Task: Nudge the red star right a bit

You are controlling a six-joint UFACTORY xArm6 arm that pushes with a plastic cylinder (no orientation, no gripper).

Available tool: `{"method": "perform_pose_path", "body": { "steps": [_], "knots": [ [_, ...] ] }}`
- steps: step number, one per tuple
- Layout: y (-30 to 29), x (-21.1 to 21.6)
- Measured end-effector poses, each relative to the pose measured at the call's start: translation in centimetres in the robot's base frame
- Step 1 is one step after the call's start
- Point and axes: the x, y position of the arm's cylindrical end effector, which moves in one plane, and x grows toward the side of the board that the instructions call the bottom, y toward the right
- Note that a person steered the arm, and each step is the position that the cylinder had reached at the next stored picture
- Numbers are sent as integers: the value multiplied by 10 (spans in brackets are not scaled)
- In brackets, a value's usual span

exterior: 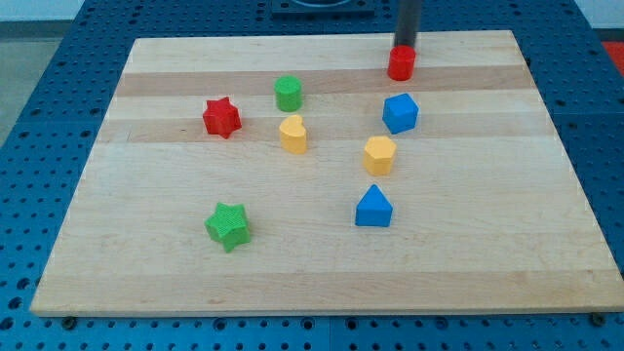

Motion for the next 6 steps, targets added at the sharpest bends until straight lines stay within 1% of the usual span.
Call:
{"method": "perform_pose_path", "body": {
  "steps": [1,3,4,6],
  "knots": [
    [0,0],
    [18,0],
    [16,3],
    [-12,18]
  ]
}}
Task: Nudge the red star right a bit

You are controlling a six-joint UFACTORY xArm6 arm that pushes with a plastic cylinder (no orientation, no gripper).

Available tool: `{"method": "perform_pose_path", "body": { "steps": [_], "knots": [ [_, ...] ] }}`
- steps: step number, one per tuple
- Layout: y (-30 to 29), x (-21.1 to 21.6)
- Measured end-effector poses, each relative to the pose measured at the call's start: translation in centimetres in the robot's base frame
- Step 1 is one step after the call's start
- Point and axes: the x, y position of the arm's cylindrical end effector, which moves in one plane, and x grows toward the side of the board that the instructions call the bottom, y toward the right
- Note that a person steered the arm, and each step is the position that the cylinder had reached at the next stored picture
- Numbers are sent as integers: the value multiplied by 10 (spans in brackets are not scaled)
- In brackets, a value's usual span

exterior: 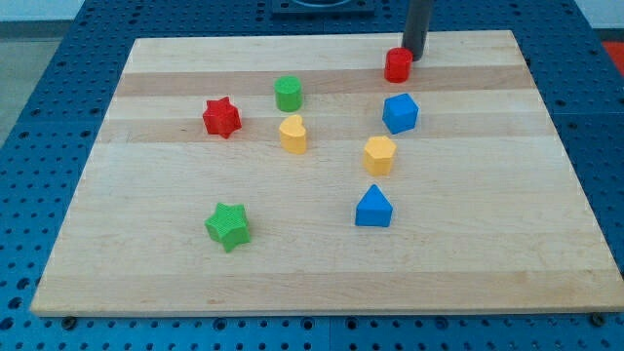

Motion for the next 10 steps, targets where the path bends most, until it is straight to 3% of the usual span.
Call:
{"method": "perform_pose_path", "body": {
  "steps": [8,10],
  "knots": [
    [-81,60],
    [-35,60]
  ]
}}
